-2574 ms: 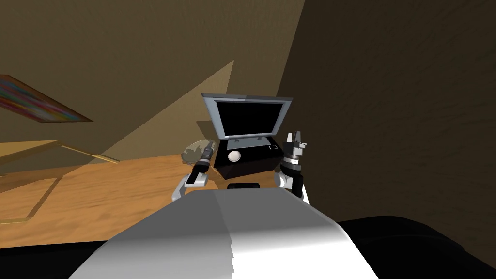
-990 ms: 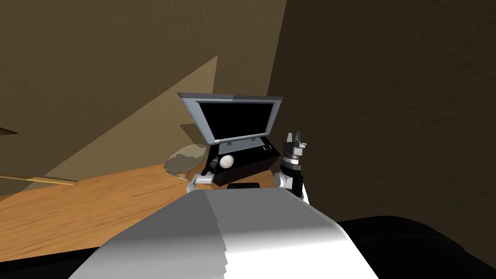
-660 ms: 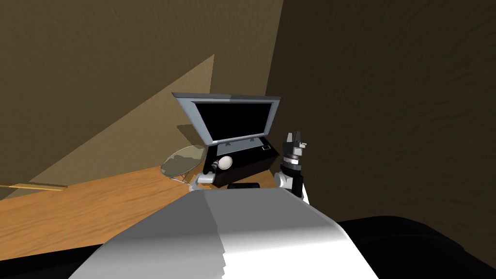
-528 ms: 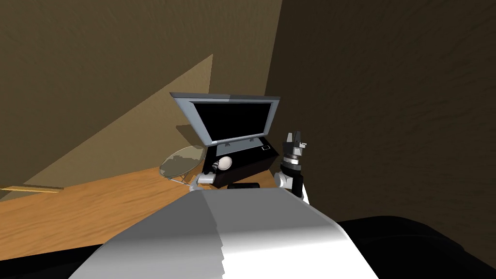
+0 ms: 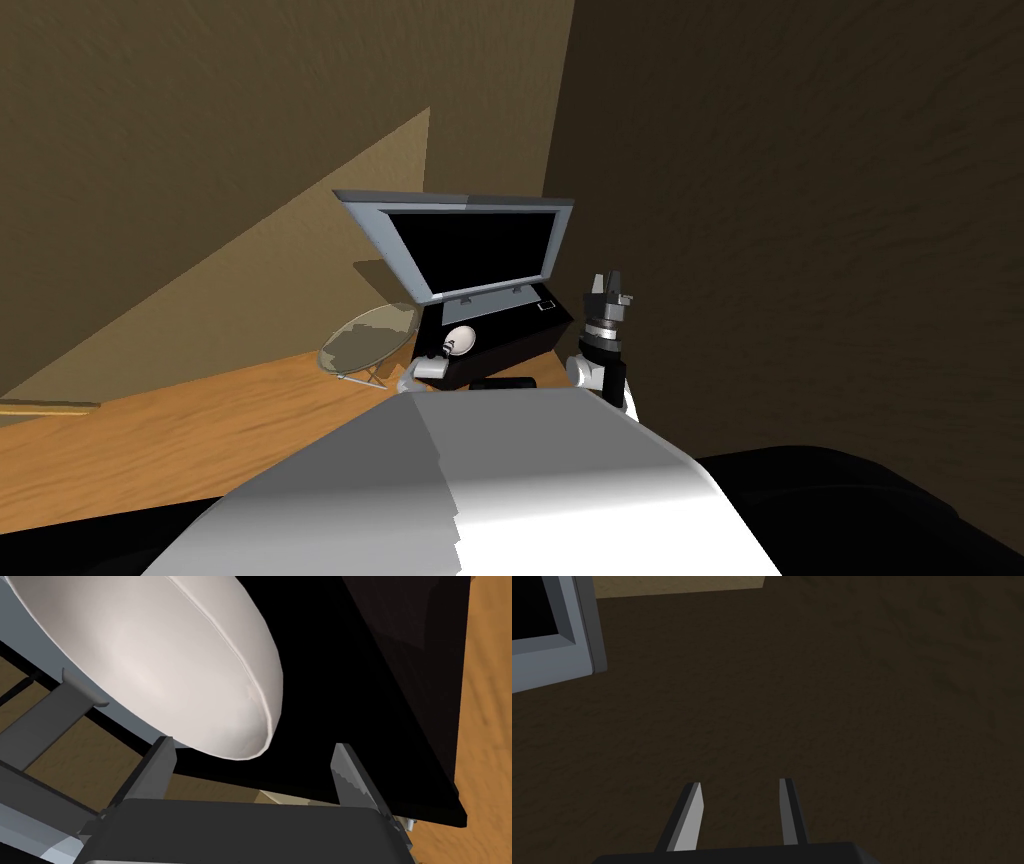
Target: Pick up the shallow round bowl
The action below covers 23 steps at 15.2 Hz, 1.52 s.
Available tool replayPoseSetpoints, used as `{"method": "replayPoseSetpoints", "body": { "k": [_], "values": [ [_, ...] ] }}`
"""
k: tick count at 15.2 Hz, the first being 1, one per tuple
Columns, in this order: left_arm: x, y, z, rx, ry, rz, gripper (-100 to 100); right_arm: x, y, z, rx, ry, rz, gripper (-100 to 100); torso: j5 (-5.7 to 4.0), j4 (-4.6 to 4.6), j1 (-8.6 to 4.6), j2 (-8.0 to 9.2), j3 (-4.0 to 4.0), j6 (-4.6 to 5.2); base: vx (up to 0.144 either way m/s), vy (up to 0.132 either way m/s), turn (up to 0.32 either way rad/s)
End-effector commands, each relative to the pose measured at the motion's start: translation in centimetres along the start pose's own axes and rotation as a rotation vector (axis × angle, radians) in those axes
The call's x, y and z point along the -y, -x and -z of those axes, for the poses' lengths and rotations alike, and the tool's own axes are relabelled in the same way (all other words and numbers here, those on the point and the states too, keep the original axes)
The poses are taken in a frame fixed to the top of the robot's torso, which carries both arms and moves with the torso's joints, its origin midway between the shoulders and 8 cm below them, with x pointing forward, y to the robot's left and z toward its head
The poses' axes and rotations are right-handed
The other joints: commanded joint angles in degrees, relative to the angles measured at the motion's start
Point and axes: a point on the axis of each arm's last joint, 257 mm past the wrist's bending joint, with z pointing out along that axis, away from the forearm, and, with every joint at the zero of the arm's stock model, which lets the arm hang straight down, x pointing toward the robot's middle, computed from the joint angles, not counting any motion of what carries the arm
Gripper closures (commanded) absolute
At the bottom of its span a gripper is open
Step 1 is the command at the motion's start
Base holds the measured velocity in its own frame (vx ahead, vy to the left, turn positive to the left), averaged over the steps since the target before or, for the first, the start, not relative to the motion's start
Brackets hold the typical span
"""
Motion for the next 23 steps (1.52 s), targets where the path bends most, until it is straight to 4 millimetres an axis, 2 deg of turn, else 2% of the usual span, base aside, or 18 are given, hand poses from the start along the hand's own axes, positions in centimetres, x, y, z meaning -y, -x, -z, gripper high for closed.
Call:
{"method": "replayPoseSetpoints", "body": {
  "k": [1, 4, 5, 6, 12, 13, 14, 15, 17, 19, 23],
  "values": [
    [-1.2, -0.7, -0.4, -0.019, 0.046, -0.014, -100, 0.0, 0.0, 0.0, 0.000, 0.000, 0.000, 0, 0.00, 0.00, 0.00, 0.00, 0.00, 0.00, 0.000, 0.000, 0.000],
    [-2.0, -1.2, -0.6, -0.032, 0.075, -0.023, -100, 0.0, 0.0, 0.0, 0.000, 0.000, 0.000, 0, 0.01, 0.02, 0.05, 0.08, 0.05, 0.01, -0.001, 0.000, -0.008],
    [-1.6, -0.9, -0.5, -0.024, 0.058, -0.018, -100, 0.0, 0.0, 0.0, 0.000, 0.000, 0.000, 0, 0.01, 0.02, 0.06, 0.09, 0.05, 0.01, 0.000, 0.000, 0.000],
    [-2.4, -1.2, -0.9, -0.025, 0.063, -0.018, -100, 0.0, 0.0, 0.0, 0.000, 0.000, 0.000, 0, 0.01, 0.02, 0.06, 0.09, 0.06, 0.00, 0.000, 0.000, 0.000],
    [-3.9, -1.6, -1.7, -0.025, 0.064, -0.015, -100, 0.0, 0.0, 0.0, 0.000, 0.000, 0.000, 0, 0.01, 0.02, 0.04, 0.08, 0.05, 0.00, 0.005, -0.006, 0.019],
    [-3.6, -1.5, -1.5, -0.026, 0.066, -0.016, -100, 0.0, 0.0, 0.0, 0.000, 0.000, 0.000, 0, 0.01, 0.02, 0.04, 0.08, 0.05, 0.00, 0.000, 0.000, 0.000],
    [-3.6, -1.5, -1.6, -0.025, 0.065, -0.016, 100, 0.0, 0.0, 0.0, 0.000, 0.000, 0.000, 0, 0.01, 0.02, 0.04, 0.08, 0.05, 0.00, 0.000, 0.000, 0.000],
    [-3.6, -1.5, -1.6, -0.025, 0.064, -0.015, 100, 0.0, 0.0, 0.0, 0.000, 0.000, 0.000, 0, 0.01, 0.02, 0.04, 0.09, 0.05, 0.00, 0.000, 0.000, 0.000],
    [-2.2, -1.3, -1.6, -0.021, 0.040, -0.016, 100, 0.0, 0.0, 0.0, 0.000, 0.000, 0.000, 0, 0.08, -0.31, 0.24, 0.18, -0.07, -0.29, 0.000, 0.000, 0.000],
    [-3.0, -1.4, -1.3, -0.025, 0.064, -0.017, 100, 0.0, 0.0, 0.0, 0.000, 0.000, 0.000, 0, 0.12, -0.30, 0.35, 0.14, -0.08, -0.27, 0.002, 0.004, -0.022],
    [-1.9, -1.1, -0.6, -0.026, 0.062, -0.019, 100, 0.0, 0.0, 0.0, 0.000, 0.000, 0.000, 0, 0.10, -0.26, 0.39, 0.17, -0.05, -0.26, -0.006, 0.007, -0.020]
  ]
}}
